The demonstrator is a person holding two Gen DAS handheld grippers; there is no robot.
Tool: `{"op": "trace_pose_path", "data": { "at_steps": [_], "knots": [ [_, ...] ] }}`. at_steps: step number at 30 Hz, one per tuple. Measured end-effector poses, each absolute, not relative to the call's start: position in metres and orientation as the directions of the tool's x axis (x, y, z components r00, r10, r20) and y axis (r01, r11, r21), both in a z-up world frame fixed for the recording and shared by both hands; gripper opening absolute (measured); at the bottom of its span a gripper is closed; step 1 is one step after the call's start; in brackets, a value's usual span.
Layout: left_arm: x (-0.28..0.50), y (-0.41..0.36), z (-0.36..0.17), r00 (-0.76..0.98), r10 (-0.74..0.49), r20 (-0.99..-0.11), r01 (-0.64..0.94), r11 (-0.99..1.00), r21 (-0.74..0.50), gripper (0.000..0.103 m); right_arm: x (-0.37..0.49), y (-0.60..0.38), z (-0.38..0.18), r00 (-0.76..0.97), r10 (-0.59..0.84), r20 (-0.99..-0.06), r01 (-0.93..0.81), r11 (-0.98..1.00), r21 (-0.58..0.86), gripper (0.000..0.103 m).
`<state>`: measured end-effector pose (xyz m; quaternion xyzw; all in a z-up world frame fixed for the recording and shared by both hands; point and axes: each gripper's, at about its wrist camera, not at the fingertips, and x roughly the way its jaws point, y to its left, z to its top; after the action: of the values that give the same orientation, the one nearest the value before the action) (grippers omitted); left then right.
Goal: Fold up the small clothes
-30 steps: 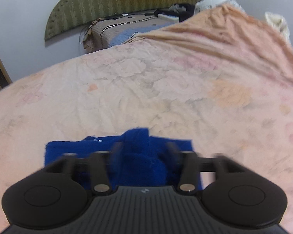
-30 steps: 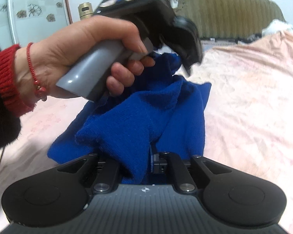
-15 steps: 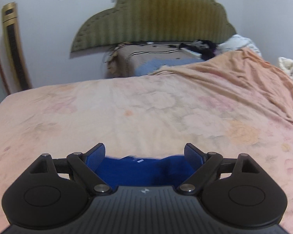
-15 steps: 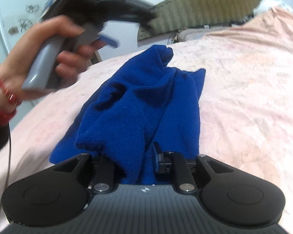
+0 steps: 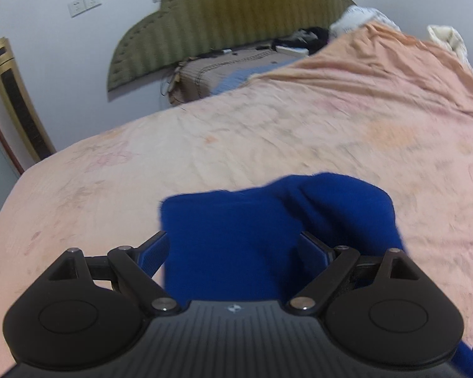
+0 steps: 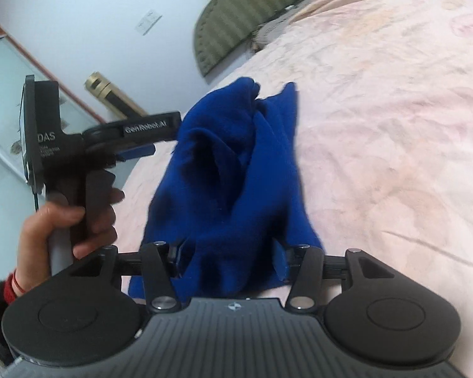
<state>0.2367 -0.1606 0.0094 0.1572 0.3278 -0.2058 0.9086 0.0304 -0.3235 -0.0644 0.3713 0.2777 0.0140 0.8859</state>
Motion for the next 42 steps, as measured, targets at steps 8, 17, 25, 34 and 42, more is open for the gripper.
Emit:
{"op": "trace_pose_path", "data": {
  "at_steps": [8,17,25,34,42],
  "knots": [
    [0.227,-0.151,0.006,0.716,-0.267,-0.645,0.455,0.879,0.141,0.089,0.020,-0.349,-0.044,0.866,0.107,-0.488,0.257,0.743,0.619,0.061],
    [0.228,-0.138,0.004,0.726,-0.237,-0.646,0.429,0.890,0.155,0.089,0.135,-0.384,-0.009,0.845,0.114,-0.523,0.217,0.820,0.529,0.071],
    [0.235,-0.132,-0.006,0.717,-0.215,-0.663,0.417,0.895,0.161,0.089,0.199,-0.363,-0.017,0.787,0.060,-0.615,0.200,0.917,0.346,0.037],
    [0.241,-0.125,-0.014,0.700,-0.214,-0.681,0.401,0.907,0.126,0.090,0.194,-0.409,-0.043,0.814,0.109,-0.571,0.276,0.793,0.543,0.017],
    [0.238,-0.121,-0.014,0.704,-0.220,-0.675,0.403,0.907,0.125,0.090,0.155,-0.406,-0.034,0.839,0.035,-0.543,0.295,0.810,0.507,0.060]
  ]
}}
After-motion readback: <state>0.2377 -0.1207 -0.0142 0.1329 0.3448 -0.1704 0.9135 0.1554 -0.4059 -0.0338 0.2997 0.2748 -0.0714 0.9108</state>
